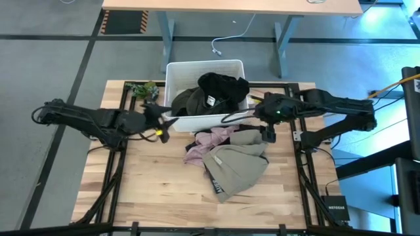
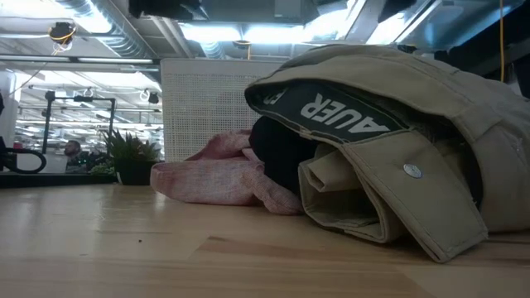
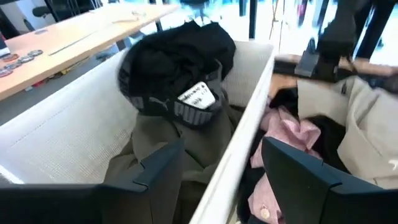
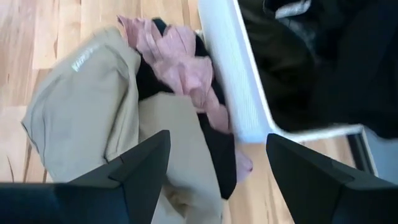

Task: Sort clothes
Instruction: Put the brown shorts into the white bin

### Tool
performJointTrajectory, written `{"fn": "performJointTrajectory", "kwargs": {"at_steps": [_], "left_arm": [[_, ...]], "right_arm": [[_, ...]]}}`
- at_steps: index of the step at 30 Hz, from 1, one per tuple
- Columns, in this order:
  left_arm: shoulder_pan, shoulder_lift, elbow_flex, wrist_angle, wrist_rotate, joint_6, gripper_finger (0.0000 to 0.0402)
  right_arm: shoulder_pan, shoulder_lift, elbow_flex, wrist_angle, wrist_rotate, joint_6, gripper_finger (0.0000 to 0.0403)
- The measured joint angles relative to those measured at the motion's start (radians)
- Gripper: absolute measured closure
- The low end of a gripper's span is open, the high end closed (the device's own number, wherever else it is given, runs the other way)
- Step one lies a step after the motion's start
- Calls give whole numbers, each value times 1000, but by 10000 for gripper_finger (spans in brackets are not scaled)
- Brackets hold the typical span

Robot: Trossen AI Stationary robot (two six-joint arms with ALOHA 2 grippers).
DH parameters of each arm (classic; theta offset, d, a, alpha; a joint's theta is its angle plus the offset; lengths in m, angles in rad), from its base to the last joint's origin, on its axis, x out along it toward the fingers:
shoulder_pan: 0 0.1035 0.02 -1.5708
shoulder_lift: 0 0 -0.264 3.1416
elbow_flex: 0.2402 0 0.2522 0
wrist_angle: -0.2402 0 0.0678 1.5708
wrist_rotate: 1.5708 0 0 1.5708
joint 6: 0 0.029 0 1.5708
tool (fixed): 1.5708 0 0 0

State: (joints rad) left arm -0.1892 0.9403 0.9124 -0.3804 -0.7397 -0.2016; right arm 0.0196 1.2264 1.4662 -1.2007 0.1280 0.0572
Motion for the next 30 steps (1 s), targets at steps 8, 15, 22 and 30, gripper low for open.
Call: {"fn": "performJointTrajectory", "kwargs": {"at_steps": [8,15,22,30], "left_arm": [[7,-145,-113,139,121,0,192],[8,-144,-118,139,127,0,192],[8,-144,-118,142,127,-5,192],[8,-144,-118,147,127,-5,192]], "right_arm": [[0,-107,-218,159,3,25,119],[0,-81,-312,249,-29,25,119],[1,-71,-352,274,-133,47,119],[57,-65,-351,301,-117,120,119]]}}
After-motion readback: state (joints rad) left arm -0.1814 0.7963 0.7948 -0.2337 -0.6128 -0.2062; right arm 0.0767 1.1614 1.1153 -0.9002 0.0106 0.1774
